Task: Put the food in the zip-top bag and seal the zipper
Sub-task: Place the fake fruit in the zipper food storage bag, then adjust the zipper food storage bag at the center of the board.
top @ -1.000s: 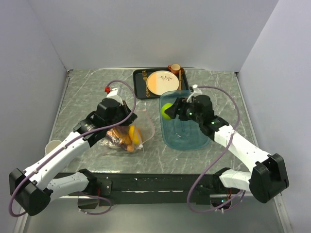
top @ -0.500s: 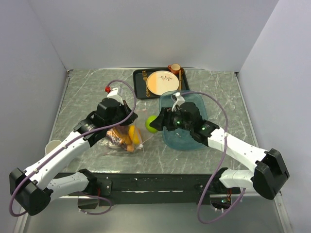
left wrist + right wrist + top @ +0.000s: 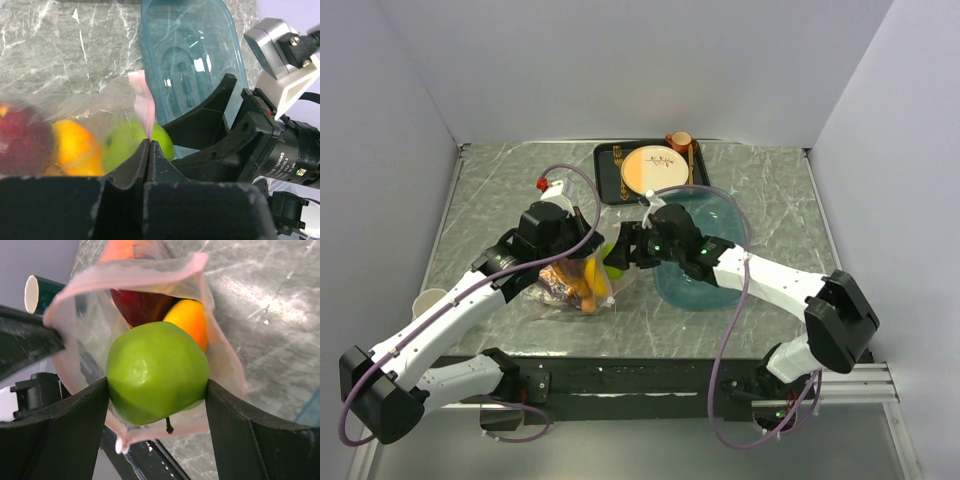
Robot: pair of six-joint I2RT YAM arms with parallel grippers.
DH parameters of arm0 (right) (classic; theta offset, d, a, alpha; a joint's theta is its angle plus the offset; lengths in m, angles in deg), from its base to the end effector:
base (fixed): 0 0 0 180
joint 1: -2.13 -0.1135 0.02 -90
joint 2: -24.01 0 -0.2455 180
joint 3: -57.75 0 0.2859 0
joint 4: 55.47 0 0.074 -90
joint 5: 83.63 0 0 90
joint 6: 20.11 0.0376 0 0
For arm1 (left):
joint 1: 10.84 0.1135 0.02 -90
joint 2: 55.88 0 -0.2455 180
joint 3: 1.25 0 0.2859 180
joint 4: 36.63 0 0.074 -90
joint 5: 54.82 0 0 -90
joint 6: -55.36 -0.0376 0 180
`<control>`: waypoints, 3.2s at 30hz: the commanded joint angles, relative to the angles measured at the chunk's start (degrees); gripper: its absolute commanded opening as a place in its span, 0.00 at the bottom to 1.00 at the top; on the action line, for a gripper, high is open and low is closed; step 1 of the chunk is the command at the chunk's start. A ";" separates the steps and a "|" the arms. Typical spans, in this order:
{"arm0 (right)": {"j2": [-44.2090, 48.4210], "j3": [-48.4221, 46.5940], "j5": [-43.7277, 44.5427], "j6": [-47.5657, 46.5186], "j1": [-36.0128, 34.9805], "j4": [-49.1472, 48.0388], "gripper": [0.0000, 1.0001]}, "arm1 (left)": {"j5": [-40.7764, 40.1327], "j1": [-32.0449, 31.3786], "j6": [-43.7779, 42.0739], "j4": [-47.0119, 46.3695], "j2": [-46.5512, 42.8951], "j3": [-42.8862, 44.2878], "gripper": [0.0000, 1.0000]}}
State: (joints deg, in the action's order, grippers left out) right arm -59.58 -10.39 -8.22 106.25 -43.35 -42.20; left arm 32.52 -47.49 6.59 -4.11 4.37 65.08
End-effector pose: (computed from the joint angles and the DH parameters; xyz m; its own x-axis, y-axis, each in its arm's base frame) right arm 0.2491 0.2669 0.2283 -0.7722 0.0330 -0.6345 -0.4807 0.6227 0.6174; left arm 0.2276 -0.1671 0.3073 -0.6397 -0.3447 -0.6870 0.1879 0.7966 -0.5746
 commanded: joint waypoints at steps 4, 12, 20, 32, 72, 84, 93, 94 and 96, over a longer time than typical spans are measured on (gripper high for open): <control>0.09 -5.49 4.48 -2.78 -0.58 2.28 0.95 | -1.91 -0.27 -0.98 0.51 -1.27 1.86 0.01; 0.53 -7.08 7.45 -5.51 -0.32 4.38 1.00 | -2.44 -0.27 -1.42 0.95 -1.80 3.18 0.01; 9.23 -0.06 13.46 -5.07 6.62 6.50 0.89 | -5.78 -0.27 -1.51 2.80 -4.78 3.35 0.01; 5.29 6.37 1.32 -2.78 6.45 -0.35 0.57 | -6.13 -0.27 -1.68 3.06 -4.88 4.32 0.01; 4.49 -14.97 -3.95 -8.23 1.97 2.63 0.00 | -12.37 -0.01 -3.53 12.62 -8.66 14.49 0.01; -1.99 -33.50 -4.12 -12.63 -1.81 9.47 0.00 | -29.50 -0.10 -7.39 26.97 -9.62 33.85 0.05; -5.79 -35.99 -9.32 -12.98 -3.66 10.72 0.00 | -33.65 -0.10 -4.05 33.92 -5.06 32.18 0.01; -6.14 -36.25 -9.06 -13.15 -3.66 11.24 0.00 | -32.08 -0.10 -4.14 33.04 -5.14 31.75 0.01; -7.45 -36.69 -9.58 -13.59 -3.66 12.38 0.00 | -31.27 -0.10 -4.67 30.33 -5.84 31.04 0.01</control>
State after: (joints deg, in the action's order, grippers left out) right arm -67.56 -45.32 -15.85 93.98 -46.54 -27.34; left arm 0.81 -47.47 1.63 29.61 -1.03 97.03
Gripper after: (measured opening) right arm 0.010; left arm 0.017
